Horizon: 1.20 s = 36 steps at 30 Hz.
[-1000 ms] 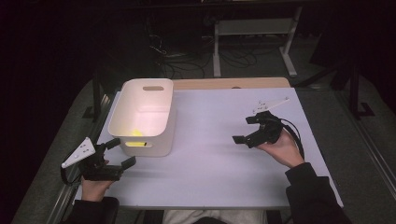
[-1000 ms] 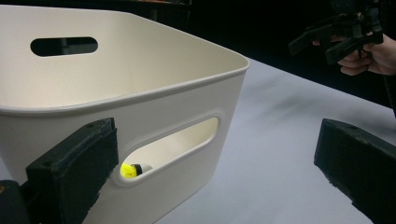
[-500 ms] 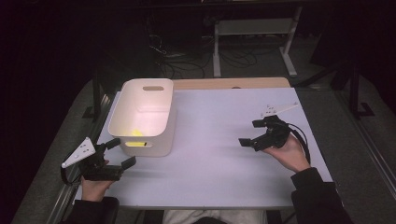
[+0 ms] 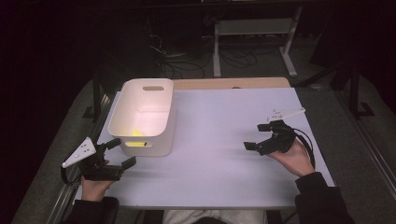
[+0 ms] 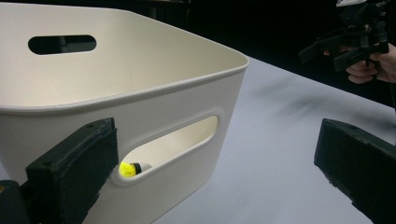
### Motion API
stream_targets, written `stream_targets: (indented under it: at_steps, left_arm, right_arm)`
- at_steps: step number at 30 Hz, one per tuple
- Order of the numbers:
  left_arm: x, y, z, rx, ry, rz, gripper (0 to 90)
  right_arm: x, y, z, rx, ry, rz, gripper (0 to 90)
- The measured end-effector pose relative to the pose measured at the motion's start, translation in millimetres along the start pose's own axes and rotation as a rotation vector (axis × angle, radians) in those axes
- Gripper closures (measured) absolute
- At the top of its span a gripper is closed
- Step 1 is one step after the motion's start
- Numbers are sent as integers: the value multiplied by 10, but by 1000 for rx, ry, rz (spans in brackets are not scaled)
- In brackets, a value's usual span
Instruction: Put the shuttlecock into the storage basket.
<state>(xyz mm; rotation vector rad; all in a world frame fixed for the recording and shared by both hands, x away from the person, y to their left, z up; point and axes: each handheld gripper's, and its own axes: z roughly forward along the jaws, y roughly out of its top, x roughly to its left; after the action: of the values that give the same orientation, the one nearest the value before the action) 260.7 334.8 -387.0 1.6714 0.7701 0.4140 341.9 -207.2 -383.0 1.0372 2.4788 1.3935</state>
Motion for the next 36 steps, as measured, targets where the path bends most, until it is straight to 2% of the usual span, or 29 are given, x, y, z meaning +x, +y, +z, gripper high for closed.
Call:
stream_targets:
  at_steps: [25, 29, 36]
  left_arm:
    - [1, 1, 4, 1, 2, 3, 0]
    - [3, 2, 3, -1, 3, 2, 0]
    - [2, 2, 1, 0, 3, 3, 0]
  right_arm:
    - [-47, -426, -227, -42, -68, 31, 0]
    - [-43, -480, -248, -62, -74, 29, 0]
    - [-34, -574, -265, -57, -86, 29, 0]
